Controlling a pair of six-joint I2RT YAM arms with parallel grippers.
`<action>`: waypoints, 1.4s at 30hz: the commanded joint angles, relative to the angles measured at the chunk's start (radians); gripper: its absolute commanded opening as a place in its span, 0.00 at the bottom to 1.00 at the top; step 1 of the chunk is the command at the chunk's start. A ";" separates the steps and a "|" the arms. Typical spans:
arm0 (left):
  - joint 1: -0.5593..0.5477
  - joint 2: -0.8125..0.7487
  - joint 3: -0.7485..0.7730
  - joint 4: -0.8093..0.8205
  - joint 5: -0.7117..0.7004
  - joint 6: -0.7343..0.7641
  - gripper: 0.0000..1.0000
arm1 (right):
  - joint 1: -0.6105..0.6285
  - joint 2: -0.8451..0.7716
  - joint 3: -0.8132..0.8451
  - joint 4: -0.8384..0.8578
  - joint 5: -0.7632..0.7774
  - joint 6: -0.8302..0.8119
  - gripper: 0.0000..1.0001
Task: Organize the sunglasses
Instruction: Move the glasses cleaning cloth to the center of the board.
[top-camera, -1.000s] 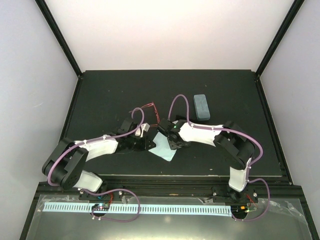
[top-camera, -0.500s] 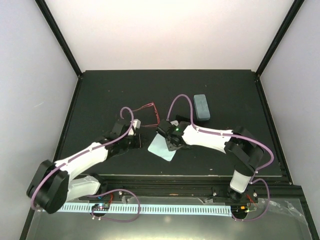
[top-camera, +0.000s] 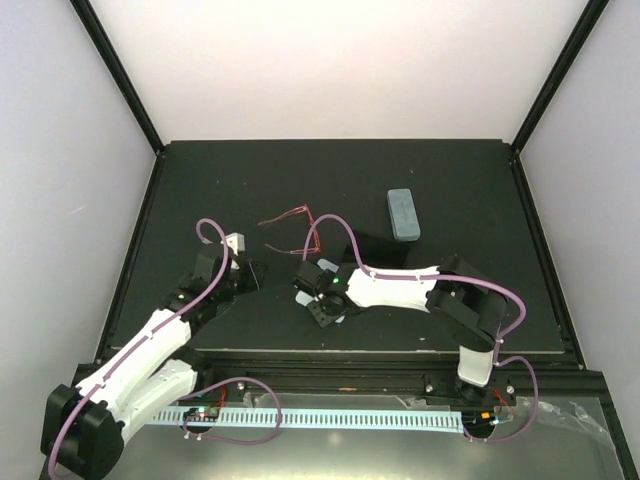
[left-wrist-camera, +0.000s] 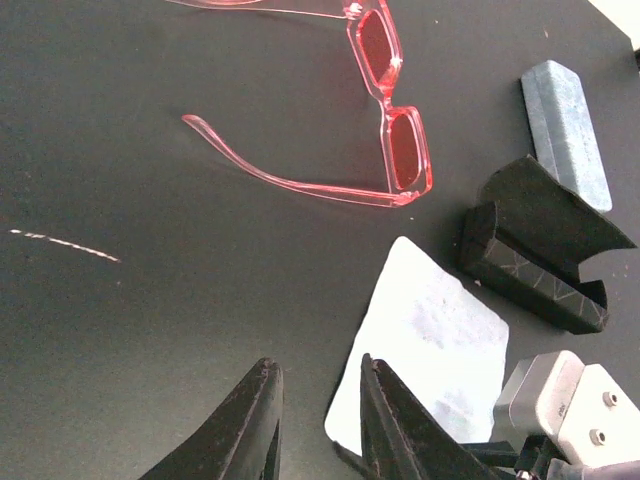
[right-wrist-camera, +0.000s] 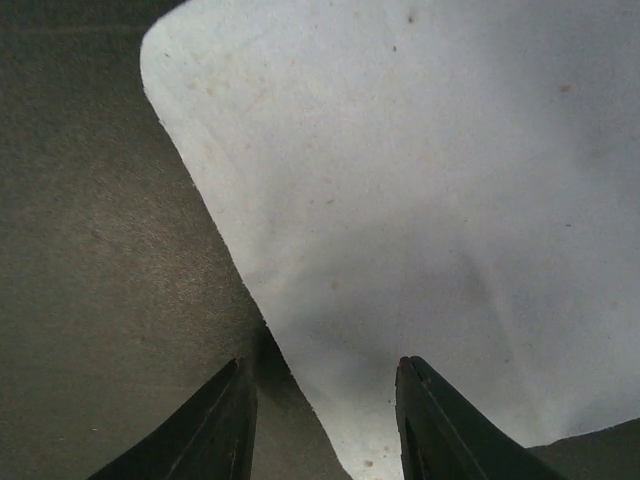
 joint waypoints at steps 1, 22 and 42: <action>0.023 -0.011 0.017 -0.030 -0.005 -0.010 0.21 | 0.002 0.019 -0.005 -0.013 0.023 -0.037 0.40; 0.041 0.110 0.076 -0.011 0.125 0.035 0.23 | -0.011 -0.083 -0.131 -0.089 -0.123 -0.091 0.01; -0.044 0.480 0.174 0.132 0.405 0.163 0.40 | -0.138 -0.349 -0.246 -0.047 0.042 0.106 0.41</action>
